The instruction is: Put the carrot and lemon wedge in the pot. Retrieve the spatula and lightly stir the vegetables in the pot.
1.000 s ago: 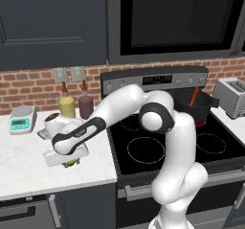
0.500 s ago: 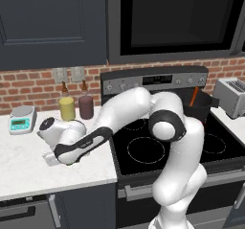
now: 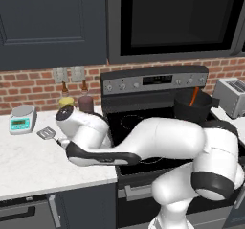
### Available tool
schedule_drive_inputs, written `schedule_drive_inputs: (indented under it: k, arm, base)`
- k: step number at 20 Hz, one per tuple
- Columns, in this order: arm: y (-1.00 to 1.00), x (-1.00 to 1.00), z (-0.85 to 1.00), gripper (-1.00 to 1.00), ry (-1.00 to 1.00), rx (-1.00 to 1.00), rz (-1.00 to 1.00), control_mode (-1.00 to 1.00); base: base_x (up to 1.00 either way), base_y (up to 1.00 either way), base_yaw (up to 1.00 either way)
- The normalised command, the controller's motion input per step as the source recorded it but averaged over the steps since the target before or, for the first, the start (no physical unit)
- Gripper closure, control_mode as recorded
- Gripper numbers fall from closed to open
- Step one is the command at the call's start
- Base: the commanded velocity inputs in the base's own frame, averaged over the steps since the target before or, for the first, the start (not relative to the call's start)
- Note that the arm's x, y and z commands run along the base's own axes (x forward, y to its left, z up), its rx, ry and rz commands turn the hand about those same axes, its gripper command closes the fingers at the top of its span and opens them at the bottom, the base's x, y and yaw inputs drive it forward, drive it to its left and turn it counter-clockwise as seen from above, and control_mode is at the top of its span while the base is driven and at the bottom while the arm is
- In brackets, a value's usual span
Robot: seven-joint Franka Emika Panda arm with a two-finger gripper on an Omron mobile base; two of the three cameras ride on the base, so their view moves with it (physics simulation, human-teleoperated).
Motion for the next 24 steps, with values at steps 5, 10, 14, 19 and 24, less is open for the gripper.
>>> schedule_drive_inputs:
  k: [5, 10, 14, 19, 24]
  arm:
    - [-1.00, -0.06, 1.00, 1.00, -0.03, 0.22, -0.24, -1.00]
    - [-1.00, 0.00, 0.72, 1.00, 0.00, 0.20, -0.22, -1.00]
    - [-1.00, 0.00, 0.33, 1.00, -0.02, 0.16, -0.19, -1.00]
    - [-1.00, 0.01, 0.03, 1.00, 0.00, 0.16, -0.18, -1.00]
    - [-1.00, 0.23, 0.00, 1.00, 0.00, 0.12, -0.18, -1.00]
  base:
    - [0.00, 0.00, 0.00]
    - [0.00, 0.00, 0.00]
    - [0.00, 0.00, 0.00]
    - [0.00, 0.00, 0.00]
    - [0.00, 0.00, 0.00]
